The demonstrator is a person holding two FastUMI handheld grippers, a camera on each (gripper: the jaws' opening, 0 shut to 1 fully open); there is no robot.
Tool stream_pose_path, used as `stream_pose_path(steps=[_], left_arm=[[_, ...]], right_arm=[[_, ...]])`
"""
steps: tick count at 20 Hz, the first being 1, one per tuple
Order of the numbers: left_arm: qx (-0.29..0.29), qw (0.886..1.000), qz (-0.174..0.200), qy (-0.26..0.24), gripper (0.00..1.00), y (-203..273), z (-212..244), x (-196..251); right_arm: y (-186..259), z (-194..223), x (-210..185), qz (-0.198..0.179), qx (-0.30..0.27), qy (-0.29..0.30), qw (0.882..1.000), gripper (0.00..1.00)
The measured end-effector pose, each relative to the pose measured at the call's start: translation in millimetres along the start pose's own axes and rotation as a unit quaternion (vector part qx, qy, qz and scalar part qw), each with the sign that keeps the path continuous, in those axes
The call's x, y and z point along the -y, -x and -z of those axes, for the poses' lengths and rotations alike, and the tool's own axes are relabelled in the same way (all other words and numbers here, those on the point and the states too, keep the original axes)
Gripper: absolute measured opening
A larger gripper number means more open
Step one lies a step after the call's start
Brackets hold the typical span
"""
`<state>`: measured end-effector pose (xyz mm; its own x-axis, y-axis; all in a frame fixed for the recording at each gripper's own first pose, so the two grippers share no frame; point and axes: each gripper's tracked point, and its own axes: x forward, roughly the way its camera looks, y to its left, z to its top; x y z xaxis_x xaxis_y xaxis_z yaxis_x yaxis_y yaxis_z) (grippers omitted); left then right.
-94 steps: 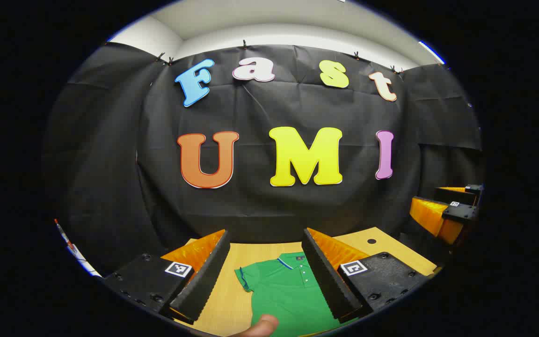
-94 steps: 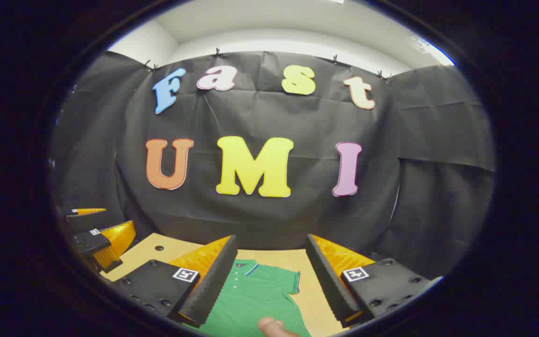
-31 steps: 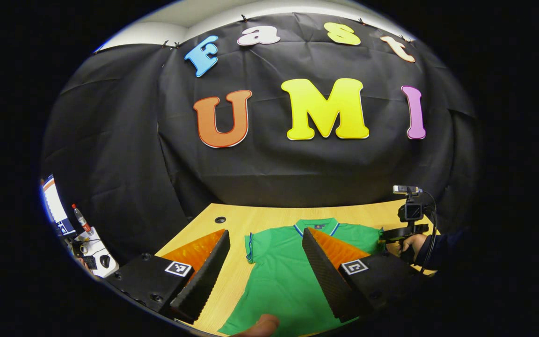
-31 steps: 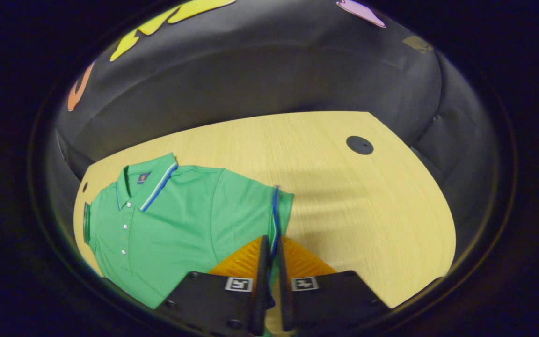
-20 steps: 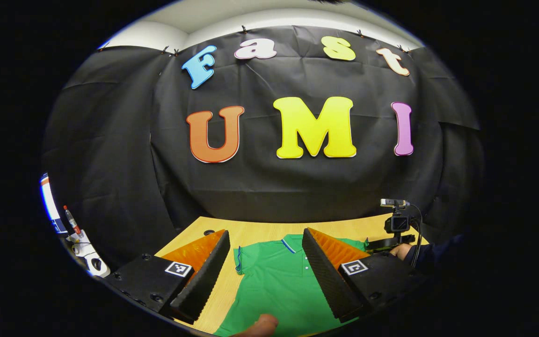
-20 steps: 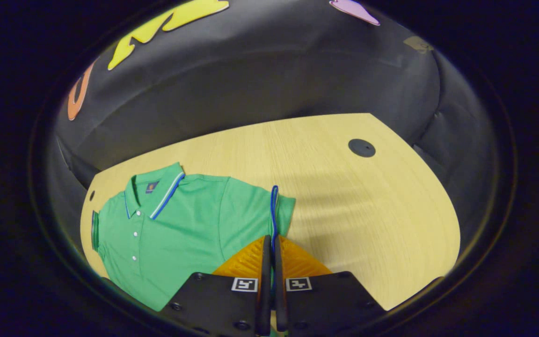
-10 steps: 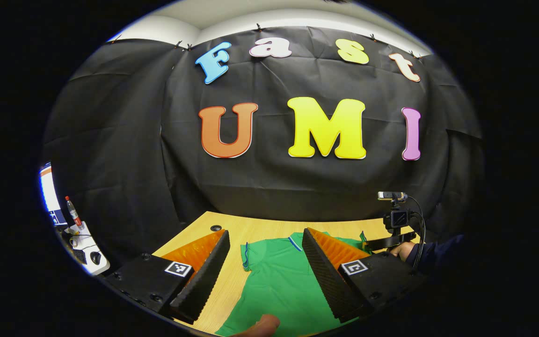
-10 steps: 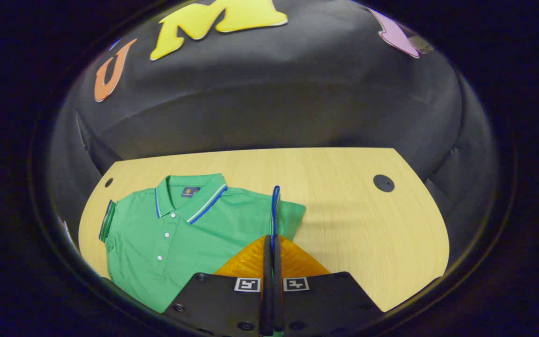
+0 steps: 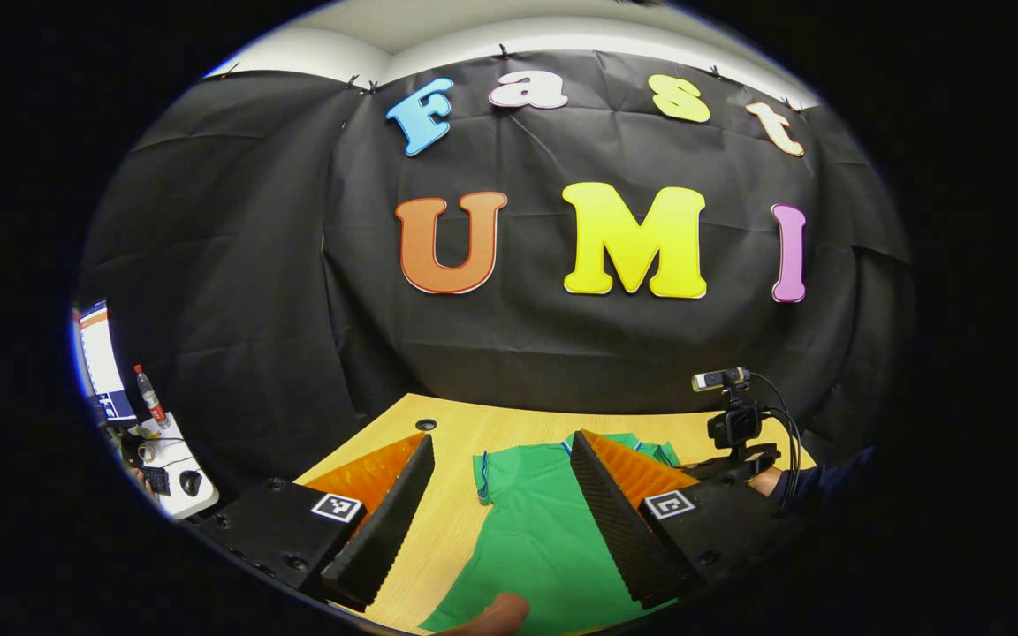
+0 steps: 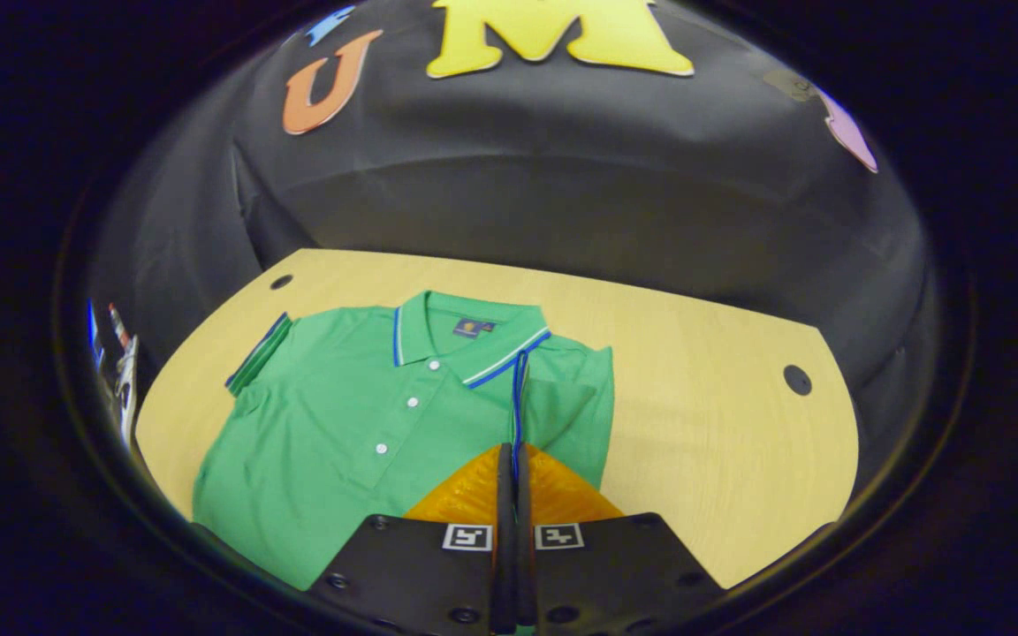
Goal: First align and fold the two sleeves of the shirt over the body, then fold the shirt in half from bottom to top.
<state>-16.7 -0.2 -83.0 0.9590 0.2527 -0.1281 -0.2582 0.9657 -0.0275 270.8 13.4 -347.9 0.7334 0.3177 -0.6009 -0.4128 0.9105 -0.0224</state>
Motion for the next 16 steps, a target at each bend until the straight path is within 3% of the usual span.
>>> stream_pose_path(steps=[8,12,16], left_arm=[[-0.012,0.999,-0.03,0.009,1.0,6,10,-33],[-0.01,0.999,-0.047,0.001,1.0,10,13,-52],[-0.02,0.999,-0.047,-0.01,1.0,6,23,-66]], right_arm=[[-8,28,-15,0.002,-0.019,0.037,0.999,0.03],[-5,35,-35,-0.016,-0.019,0.042,0.999,0.03],[-3,40,-38,0.004,-0.021,0.056,0.998,0.08]])
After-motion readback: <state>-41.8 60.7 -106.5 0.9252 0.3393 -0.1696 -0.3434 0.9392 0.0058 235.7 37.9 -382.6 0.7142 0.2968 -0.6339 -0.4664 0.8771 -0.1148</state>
